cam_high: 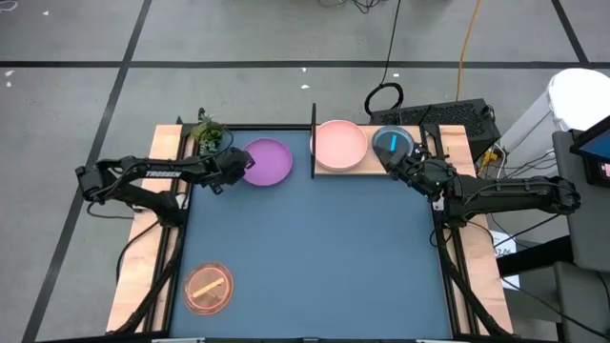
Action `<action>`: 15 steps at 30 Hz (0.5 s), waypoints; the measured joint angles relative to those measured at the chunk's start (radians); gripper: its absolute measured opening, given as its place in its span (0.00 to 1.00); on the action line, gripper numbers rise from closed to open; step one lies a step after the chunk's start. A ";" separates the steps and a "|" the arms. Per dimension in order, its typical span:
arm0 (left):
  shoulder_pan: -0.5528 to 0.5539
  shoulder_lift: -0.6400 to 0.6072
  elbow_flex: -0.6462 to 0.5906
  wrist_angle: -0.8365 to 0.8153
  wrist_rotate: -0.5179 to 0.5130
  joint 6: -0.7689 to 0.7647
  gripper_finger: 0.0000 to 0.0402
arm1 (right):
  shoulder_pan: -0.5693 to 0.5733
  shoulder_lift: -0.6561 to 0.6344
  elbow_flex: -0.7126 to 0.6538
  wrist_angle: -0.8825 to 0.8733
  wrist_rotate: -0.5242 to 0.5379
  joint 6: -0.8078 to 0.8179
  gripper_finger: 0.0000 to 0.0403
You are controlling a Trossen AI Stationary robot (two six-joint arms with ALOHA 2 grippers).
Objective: Place and stack plates onto a shelf
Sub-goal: Stack the purple plate on top of the orange plate on the shelf
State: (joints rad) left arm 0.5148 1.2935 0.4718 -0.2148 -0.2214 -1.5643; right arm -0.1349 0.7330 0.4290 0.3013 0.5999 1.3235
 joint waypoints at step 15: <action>0.002 -0.159 0.001 0.076 -0.015 0.063 0.03 | 0.000 0.000 0.000 0.000 -0.003 -0.008 0.29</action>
State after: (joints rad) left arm 0.5167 1.1345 0.4732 -0.1391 -0.2367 -1.5008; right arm -0.1348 0.7330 0.4290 0.3012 0.5972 1.3151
